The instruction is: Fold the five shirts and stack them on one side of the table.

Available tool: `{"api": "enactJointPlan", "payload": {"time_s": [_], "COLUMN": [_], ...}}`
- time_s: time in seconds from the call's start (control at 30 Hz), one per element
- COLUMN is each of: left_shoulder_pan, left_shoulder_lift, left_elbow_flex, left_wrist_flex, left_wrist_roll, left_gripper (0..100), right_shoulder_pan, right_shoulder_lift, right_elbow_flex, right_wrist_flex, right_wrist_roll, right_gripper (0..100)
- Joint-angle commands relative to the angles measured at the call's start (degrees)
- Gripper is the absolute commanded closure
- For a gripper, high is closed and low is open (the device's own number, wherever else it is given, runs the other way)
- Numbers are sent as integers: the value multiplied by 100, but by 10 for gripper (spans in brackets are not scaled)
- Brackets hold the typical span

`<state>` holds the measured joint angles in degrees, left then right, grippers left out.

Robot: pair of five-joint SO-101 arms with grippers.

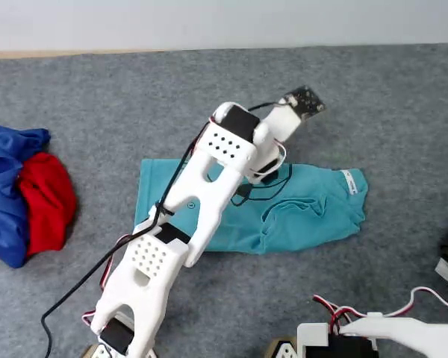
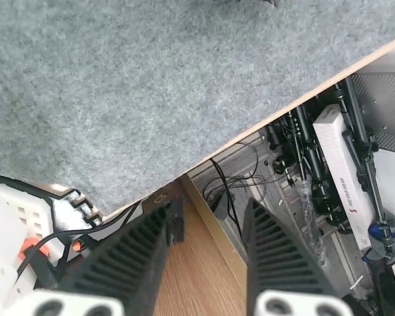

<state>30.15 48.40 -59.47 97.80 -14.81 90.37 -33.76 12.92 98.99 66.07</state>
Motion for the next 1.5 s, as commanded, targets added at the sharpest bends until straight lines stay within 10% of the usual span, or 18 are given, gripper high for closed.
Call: {"api": "enactJointPlan", "payload": {"time_s": [0.0,0.53,1.13,1.47], "left_shoulder_pan": [281,1705,413,185], "left_shoulder_lift": [-448,-378,457,79], "left_elbow_flex": [-602,286,321,-312], "left_wrist_flex": [281,105,-1371,-44], "left_wrist_roll": [149,220,202,176], "left_gripper": [816,816,816,816], "right_shoulder_pan": [-4,-40,-40,-40], "right_shoulder_lift": [-119,-110,-110,-119], "right_elbow_flex": [-246,-211,-211,-211], "right_wrist_flex": [-22,-31,13,31], "right_wrist_roll": [62,343,343,325], "right_gripper": [850,850,850,850]}}
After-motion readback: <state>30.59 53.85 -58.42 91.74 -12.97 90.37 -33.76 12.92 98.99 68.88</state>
